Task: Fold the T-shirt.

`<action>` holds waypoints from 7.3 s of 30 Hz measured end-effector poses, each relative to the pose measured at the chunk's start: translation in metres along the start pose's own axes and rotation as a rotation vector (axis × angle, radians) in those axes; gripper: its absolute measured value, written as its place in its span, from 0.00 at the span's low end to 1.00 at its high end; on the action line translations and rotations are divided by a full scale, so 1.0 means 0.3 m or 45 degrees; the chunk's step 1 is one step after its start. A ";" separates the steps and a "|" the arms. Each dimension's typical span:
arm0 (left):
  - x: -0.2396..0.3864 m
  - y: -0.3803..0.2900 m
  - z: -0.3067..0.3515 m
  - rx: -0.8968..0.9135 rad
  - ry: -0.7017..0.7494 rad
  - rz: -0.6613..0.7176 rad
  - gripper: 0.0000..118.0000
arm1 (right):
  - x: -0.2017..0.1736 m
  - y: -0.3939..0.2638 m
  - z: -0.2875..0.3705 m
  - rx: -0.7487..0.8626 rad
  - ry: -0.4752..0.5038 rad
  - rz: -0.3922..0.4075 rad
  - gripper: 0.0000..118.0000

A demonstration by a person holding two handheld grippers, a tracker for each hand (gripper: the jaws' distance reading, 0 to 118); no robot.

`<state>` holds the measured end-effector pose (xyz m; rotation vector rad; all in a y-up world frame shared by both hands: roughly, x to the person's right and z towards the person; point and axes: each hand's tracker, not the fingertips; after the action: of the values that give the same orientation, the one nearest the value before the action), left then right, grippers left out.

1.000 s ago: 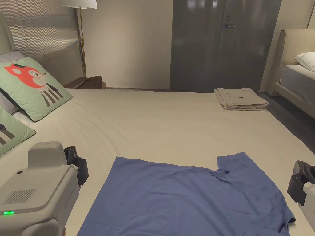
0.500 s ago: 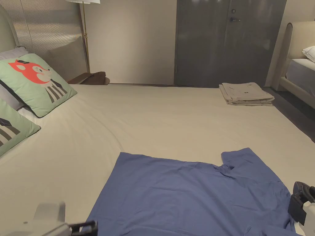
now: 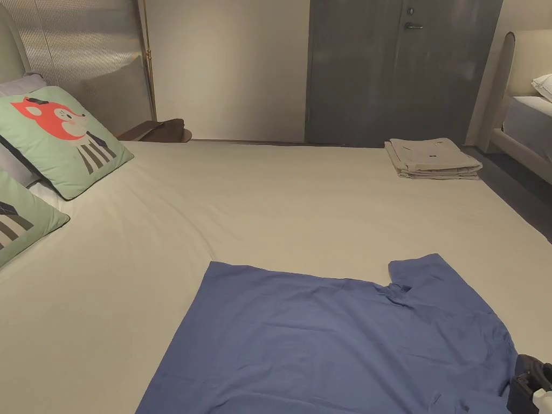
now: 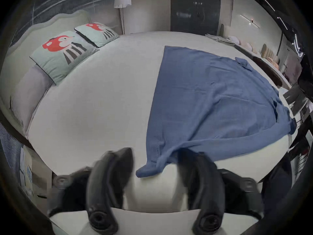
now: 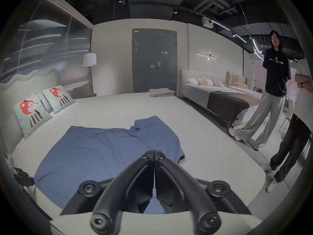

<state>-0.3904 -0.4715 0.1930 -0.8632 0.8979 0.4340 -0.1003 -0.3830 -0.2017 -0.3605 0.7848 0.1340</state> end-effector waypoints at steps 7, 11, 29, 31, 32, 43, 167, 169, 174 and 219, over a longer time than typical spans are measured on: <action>0.036 0.003 0.015 0.002 -0.028 -0.016 0.05 | 0.057 -0.051 -0.011 -0.133 -0.031 -0.027 0.14; 0.049 0.023 0.058 0.028 -0.034 -0.011 0.05 | 0.117 -0.115 -0.060 -0.410 -0.015 -0.010 0.82; 0.003 0.114 0.149 0.148 -0.127 0.169 0.05 | 0.129 -0.189 0.048 -0.302 0.066 0.013 0.05; -0.007 0.175 0.170 0.210 -0.143 0.210 0.04 | 0.121 -0.134 0.054 -0.210 0.053 0.008 0.05; -0.013 0.219 0.162 0.244 -0.147 0.223 0.05 | 0.121 -0.098 0.048 -0.165 0.056 -0.005 0.05; 0.080 0.657 -0.119 0.303 -0.100 0.196 0.04 | 0.091 0.109 -0.337 -0.148 0.035 -0.003 0.05; -0.081 0.111 -0.043 -0.200 -0.081 0.279 0.05 | 0.282 -0.177 -0.141 -0.814 0.025 0.009 0.08; -0.065 0.109 -0.041 -0.197 -0.073 0.255 0.05 | 0.290 -0.171 -0.139 -0.813 0.018 -0.001 0.08; -0.056 0.127 -0.004 -0.078 0.001 0.183 0.79 | 0.288 -0.124 -0.108 -0.701 0.033 0.048 0.50; 0.084 0.849 -0.554 -0.110 0.024 0.153 0.90 | -0.056 0.186 -0.422 0.020 0.015 0.035 0.00</action>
<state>-0.6250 -0.4531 -0.0012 -0.8965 0.9569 0.5734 -0.2105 -0.3770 -0.2870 -0.3360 0.8019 0.1519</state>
